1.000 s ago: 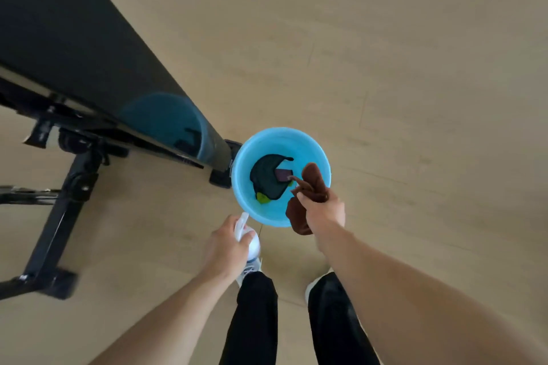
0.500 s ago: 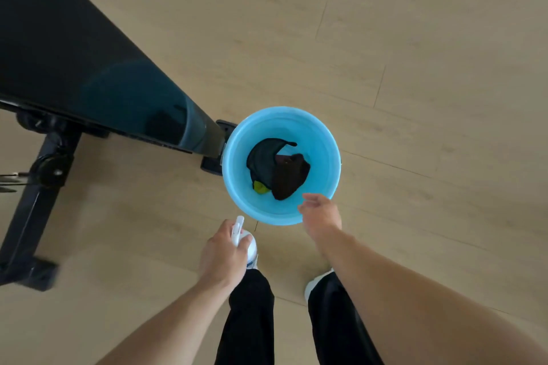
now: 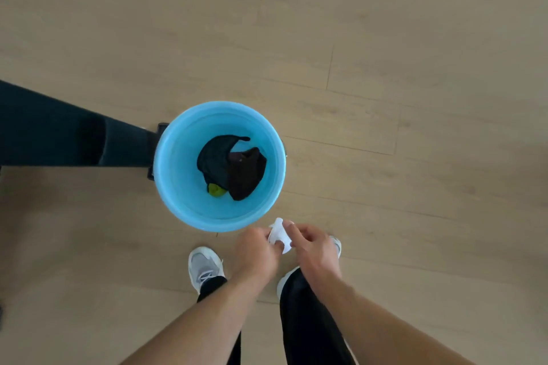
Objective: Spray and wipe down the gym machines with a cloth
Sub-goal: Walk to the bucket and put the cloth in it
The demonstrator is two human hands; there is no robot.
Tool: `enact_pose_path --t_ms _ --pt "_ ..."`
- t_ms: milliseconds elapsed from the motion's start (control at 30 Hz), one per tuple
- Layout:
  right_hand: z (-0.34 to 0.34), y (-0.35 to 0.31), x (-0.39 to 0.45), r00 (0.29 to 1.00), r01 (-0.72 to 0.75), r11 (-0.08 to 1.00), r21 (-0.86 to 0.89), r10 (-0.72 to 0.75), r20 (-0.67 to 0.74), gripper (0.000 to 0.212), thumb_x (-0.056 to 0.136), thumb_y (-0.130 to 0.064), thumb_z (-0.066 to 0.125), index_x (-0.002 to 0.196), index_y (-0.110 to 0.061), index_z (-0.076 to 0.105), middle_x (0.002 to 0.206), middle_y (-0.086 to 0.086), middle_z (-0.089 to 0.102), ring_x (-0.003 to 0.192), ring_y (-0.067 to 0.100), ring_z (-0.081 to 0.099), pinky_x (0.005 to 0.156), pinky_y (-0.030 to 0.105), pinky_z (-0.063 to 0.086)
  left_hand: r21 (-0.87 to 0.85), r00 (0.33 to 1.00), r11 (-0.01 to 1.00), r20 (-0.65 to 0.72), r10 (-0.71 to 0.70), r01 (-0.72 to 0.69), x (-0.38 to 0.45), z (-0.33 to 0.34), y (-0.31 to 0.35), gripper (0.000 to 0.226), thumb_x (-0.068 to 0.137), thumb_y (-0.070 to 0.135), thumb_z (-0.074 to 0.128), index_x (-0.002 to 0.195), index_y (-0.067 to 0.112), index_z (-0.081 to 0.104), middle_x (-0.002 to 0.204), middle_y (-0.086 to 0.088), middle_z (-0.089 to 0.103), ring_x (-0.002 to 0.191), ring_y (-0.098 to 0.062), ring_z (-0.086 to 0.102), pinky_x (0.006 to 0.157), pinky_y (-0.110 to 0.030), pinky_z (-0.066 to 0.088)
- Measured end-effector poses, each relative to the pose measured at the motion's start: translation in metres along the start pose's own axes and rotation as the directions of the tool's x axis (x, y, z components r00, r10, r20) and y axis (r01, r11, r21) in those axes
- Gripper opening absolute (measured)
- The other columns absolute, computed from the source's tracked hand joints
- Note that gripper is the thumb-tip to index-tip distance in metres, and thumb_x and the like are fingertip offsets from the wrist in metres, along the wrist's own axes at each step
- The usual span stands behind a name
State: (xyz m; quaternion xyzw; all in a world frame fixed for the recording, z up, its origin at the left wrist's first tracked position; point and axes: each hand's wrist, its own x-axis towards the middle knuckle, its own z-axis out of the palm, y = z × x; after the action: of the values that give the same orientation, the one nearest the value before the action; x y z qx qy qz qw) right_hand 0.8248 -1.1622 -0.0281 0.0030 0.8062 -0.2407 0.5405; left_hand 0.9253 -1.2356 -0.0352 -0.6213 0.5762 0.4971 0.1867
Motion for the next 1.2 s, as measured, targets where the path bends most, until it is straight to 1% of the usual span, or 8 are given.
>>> enact_pose_path --t_ms 133,233,367,533,767,933,1033,1200 --pt "-0.031 0.009 0.031 0.999 0.025 0.999 -0.043 -0.023 0.041 0.026 0.088 -0.056 0.073 0.086 -0.03 0.08 0.065 -0.015 0.069 0.059 -0.003 0.061 0.059 0.016 0.046 -0.068 0.998 0.998 0.065 -0.012 0.017 0.014 0.043 0.03 0.013 0.088 0.029 0.071 0.075 0.027 0.071 0.064 0.009 0.064 0.061 -0.006 0.059 0.048 -0.017 0.036" --pt "-0.047 0.016 0.058 0.996 -0.054 0.998 -0.031 0.056 0.072 0.027 0.085 -0.056 0.075 0.085 -0.03 0.082 0.07 -0.016 0.073 0.065 -0.002 0.065 0.066 0.021 0.051 -0.16 0.994 0.986 0.101 -0.03 0.046 0.028 0.067 0.041 0.012 0.082 0.021 0.076 0.093 0.025 0.08 0.081 0.004 0.075 0.082 -0.017 0.071 0.069 -0.029 0.056" --pt "-0.053 0.027 0.093 0.985 -0.138 0.988 -0.066 0.144 0.1 0.03 0.084 -0.053 0.077 0.08 -0.024 0.08 0.059 -0.014 0.066 0.061 0.005 0.063 0.063 0.025 0.05 -0.219 0.98 0.973 0.195 -0.027 0.07 0.055 0.092 0.039 0.029 0.074 0.013 0.077 0.098 0.028 0.08 0.09 0.006 0.078 0.091 -0.017 0.073 0.087 -0.044 0.06" --pt "-0.045 0.039 0.132 0.985 -0.142 0.978 -0.156 0.154 0.071 0.045 0.099 -0.051 0.063 0.107 -0.009 0.078 0.1 0.01 0.076 0.089 0.027 0.069 0.084 0.034 0.055 -0.226 0.97 0.969 0.241 -0.04 0.096 0.067 0.097 0.033 0.079 0.072 0.015 0.075 0.147 0.028 0.052 0.134 0.017 0.061 0.125 -0.014 0.059 0.097 -0.035 0.053" --pt "-0.024 0.035 0.165 0.99 -0.079 0.959 -0.271 0.107 0.093 0.052 0.106 -0.049 0.05 0.112 -0.003 0.074 0.084 0.009 0.061 0.076 0.025 0.057 0.069 0.03 0.046 -0.152 0.975 0.976 0.181 -0.126 0.155 0.085 0.077 0.001 0.087 0.082 0.002 0.075 0.155 0.029 0.037 0.16 0.008 0.04 0.138 -0.017 0.049 0.108 -0.038 0.045" --pt "-0.008 0.025 0.176 0.997 -0.036 0.968 -0.25 0.051 0.057 0.053 0.106 -0.046 0.05 0.106 0.004 0.07 0.08 0.007 0.057 0.07 0.022 0.052 0.057 0.03 0.039 -0.121 0.982 0.983 0.149 -0.117 0.136 0.094 0.073 -0.02 0.082 0.082 0.003 0.075 0.153 0.025 0.041 0.156 0.004 0.046 0.132 -0.018 0.055 0.101 -0.032 0.046" --pt "-0.005 0.024 0.176 0.997 -0.075 0.975 -0.21 0.076 -0.003 0.04 0.103 -0.044 0.055 0.093 -0.008 0.068 0.085 0.003 0.064 0.068 0.02 0.056 0.056 0.027 0.04 -0.124 0.983 0.984 0.152 -0.107 0.127 0.09 0.07 -0.027 0.078 0.083 0.003 0.072 0.151 0.024 0.042 0.154 0.005 0.047 0.127 -0.017 0.057 0.093 -0.028 0.045" --pt "-0.011 0.018 0.165 0.996 -0.089 0.975 -0.204 0.086 -0.023 0.035 0.101 -0.035 0.057 0.13 -0.017 0.062 0.109 0.002 0.069 0.075 0.011 0.059 0.058 0.026 0.041 -0.125 0.981 0.983 0.153 -0.118 0.137 0.079 0.062 -0.033 0.064 0.091 0.009 0.068 0.15 0.021 0.045 0.15 0.003 0.05 0.109 -0.008 0.05 0.069 -0.016 0.035"
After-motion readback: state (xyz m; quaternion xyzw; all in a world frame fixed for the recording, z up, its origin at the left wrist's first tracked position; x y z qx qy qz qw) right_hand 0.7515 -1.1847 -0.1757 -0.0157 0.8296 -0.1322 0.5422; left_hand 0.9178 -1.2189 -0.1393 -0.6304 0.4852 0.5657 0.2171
